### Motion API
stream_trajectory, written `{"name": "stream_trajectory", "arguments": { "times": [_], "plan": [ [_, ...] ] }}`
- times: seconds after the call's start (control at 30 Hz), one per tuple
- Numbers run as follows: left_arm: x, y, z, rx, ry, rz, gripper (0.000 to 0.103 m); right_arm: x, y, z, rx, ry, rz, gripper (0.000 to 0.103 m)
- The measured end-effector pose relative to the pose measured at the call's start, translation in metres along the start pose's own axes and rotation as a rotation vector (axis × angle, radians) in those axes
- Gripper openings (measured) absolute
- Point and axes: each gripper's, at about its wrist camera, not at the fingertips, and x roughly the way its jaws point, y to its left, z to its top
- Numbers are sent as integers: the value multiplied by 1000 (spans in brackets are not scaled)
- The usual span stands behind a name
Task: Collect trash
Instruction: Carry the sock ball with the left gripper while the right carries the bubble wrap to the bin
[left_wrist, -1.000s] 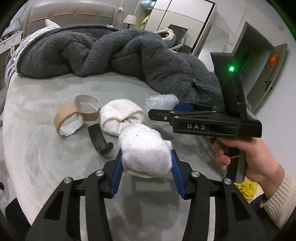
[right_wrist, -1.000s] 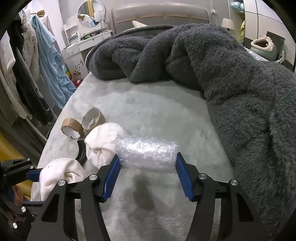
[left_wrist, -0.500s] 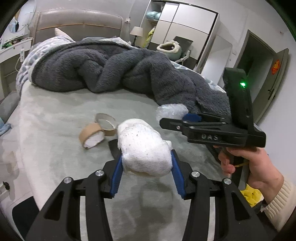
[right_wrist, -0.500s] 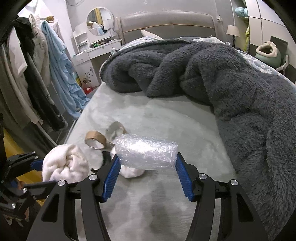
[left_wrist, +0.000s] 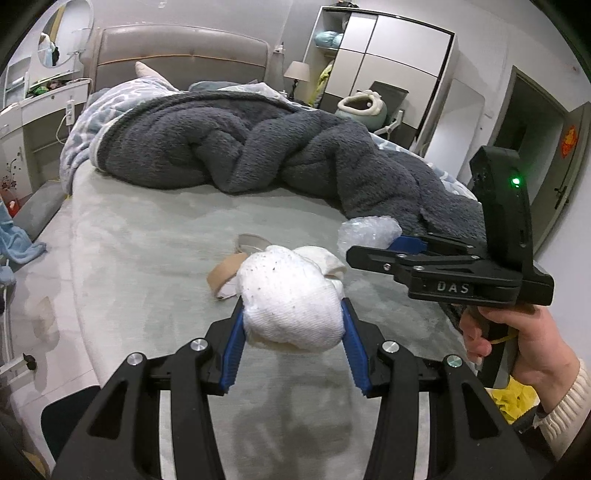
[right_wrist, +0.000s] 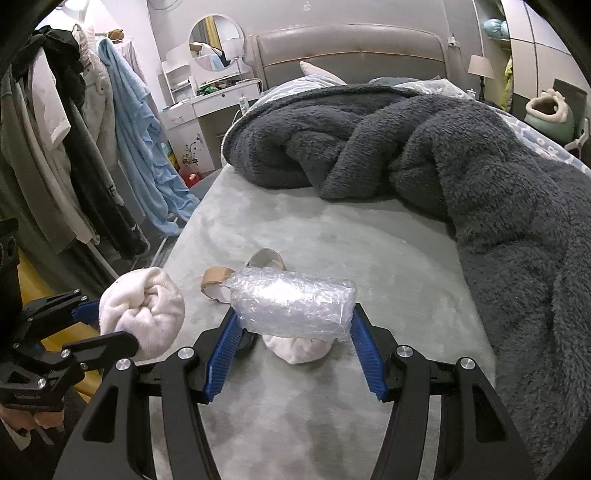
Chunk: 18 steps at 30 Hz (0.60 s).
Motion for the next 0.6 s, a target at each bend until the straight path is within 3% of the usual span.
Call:
{"name": "stream_trajectory", "arguments": {
  "times": [0.6],
  "plan": [
    [-24, 33, 0, -39, -24, 58, 51, 13, 35, 14, -37, -5, 35, 60]
  ]
}}
